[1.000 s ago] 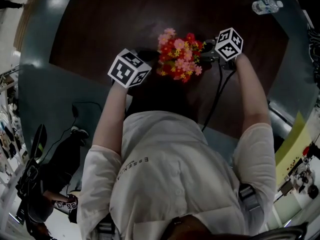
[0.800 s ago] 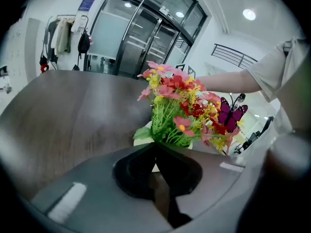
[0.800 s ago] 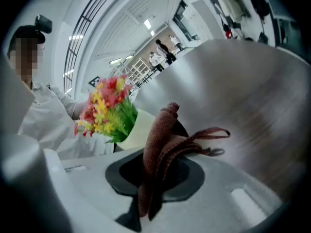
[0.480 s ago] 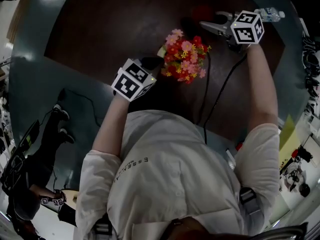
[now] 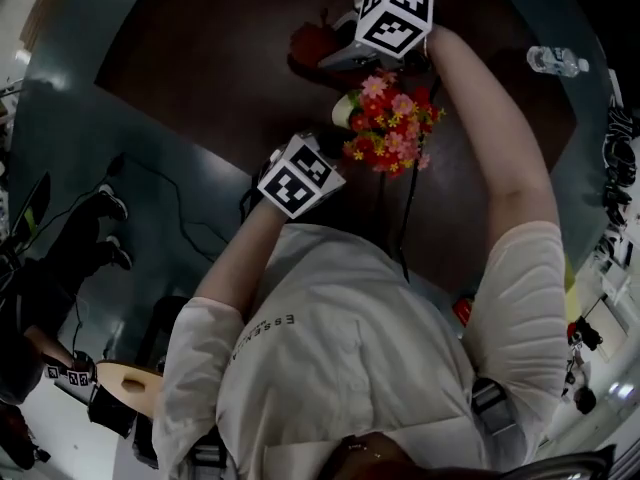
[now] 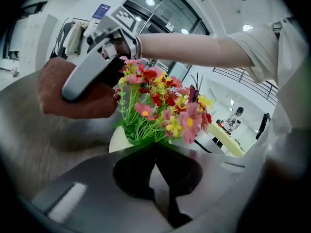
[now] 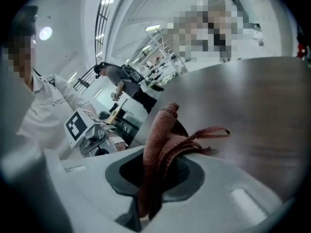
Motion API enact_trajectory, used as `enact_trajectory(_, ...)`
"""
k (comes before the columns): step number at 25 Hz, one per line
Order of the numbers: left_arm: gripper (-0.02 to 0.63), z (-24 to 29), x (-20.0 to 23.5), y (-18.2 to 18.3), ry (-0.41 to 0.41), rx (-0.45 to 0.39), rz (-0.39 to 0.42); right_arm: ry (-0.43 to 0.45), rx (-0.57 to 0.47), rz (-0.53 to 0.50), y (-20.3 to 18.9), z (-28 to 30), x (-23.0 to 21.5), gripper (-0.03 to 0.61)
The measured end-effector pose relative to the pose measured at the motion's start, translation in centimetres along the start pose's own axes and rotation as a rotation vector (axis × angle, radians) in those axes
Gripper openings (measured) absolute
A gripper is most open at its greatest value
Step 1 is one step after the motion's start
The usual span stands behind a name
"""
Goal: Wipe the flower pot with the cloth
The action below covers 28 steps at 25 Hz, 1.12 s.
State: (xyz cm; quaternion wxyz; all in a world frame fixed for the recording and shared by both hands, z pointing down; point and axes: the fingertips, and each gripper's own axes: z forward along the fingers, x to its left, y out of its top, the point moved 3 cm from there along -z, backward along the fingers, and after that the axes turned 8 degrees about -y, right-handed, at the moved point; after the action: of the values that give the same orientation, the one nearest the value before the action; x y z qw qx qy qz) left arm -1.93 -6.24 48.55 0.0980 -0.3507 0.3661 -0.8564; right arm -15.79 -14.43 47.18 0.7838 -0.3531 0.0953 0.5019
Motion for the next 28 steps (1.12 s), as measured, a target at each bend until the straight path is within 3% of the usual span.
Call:
enact_trajectory(4,0.015,-0.2,0.4,-0.2,-0.026,-0.019,-0.025,0.173,0.194,-0.047,-0.4,4.0,1.8,0.052)
enact_trajectory(8,0.015,-0.4,0.5,-0.1,-0.038,-0.036,-0.032,0.345,0.265,-0.060,-1.2,6.4,4.1,0.052)
enact_trajectory(11,0.015,-0.7,0.6,-0.3,-0.048,-0.052,-0.052,0.390,0.325,-0.044,-2.0,8.0,4.9,0.052)
enact_trajectory(13,0.015,-1.1,0.5,-0.6,-0.054,-0.068,-0.070,0.379,0.348,-0.034,-2.4,8.8,4.9,0.052)
enact_trajectory(18,0.015,-1.4,0.4,-0.2,-0.081,-0.092,-0.114,0.283,0.274,0.027,-3.1,7.4,2.6,0.052)
enact_trajectory(22,0.015,-1.3,0.5,-0.3,-0.081,-0.068,-0.113,0.175,0.199,0.065,-4.5,5.3,0.3,0.052)
enact_trajectory(28,0.015,-0.9,0.6,-0.4,-0.094,-0.008,-0.083,0.093,0.157,0.166,-7.7,2.6,-1.4,0.052)
